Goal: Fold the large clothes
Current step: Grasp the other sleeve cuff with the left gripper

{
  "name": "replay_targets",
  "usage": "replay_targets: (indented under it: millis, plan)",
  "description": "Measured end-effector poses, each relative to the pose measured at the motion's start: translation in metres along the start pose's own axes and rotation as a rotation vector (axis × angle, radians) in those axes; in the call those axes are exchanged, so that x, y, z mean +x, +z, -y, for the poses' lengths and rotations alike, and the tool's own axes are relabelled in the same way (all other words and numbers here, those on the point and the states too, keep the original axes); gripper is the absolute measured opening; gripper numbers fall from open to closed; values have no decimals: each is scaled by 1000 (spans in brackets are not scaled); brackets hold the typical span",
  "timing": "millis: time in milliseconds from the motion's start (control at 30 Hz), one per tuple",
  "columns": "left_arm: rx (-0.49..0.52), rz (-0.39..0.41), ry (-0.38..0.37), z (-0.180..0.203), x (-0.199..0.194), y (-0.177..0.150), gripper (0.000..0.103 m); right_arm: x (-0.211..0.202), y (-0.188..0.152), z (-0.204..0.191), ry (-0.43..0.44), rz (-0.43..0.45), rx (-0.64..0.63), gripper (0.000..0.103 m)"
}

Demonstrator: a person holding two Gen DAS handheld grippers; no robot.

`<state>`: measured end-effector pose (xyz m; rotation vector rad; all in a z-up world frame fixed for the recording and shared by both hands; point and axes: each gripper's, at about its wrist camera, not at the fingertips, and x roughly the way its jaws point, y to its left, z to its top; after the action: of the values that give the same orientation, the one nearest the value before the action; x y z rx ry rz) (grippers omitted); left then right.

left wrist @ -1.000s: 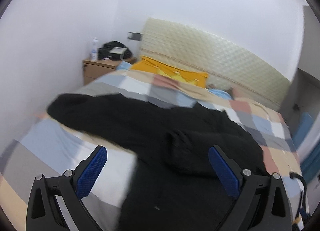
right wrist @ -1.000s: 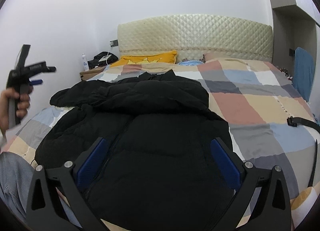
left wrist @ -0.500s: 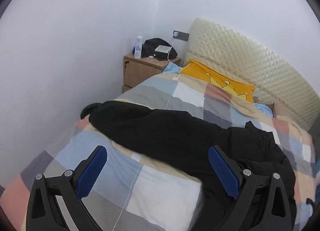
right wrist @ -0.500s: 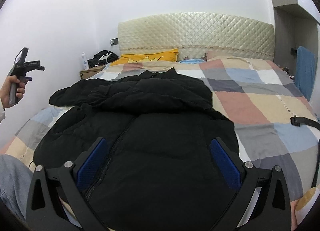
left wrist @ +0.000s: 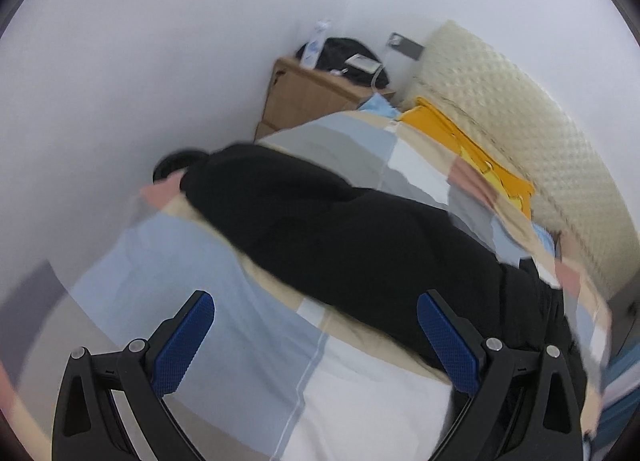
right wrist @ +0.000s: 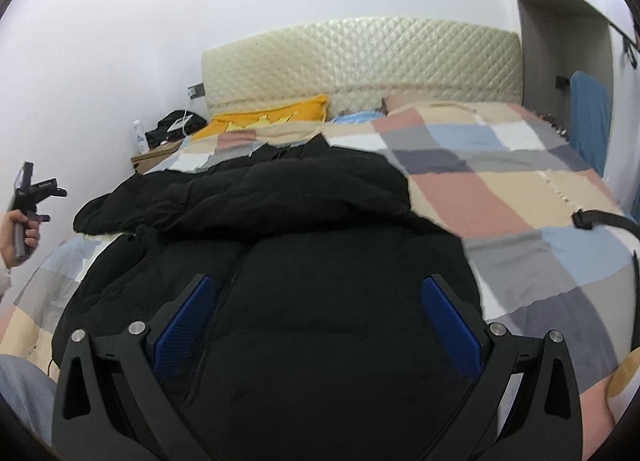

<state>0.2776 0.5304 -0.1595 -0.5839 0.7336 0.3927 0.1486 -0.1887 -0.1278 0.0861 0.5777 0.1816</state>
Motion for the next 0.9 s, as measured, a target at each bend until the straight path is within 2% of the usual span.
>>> replay_targets:
  millis: [133, 267, 400, 633, 767, 900]
  plan:
    - [-101, -79, 31, -36, 47, 6, 102, 15, 3, -12, -20, -41, -43, 103]
    - [-206, -125, -26, -64, 79, 11, 102, 26, 9, -18, -34, -67, -41, 103]
    - [-233, -133, -57, -77, 107, 16, 102, 32, 11, -25, -34, -80, -46, 103]
    - [-235, -62, -94, -89, 152, 27, 102, 52, 13, -24, -82, -123, -24, 103]
    - [-250, -5, -117, -93, 165, 40, 102, 62, 14, -28, -118, -140, -46, 103]
    - [-252, 10, -96, -95, 180, 57, 102, 74, 15, -26, -121, -153, -17, 103]
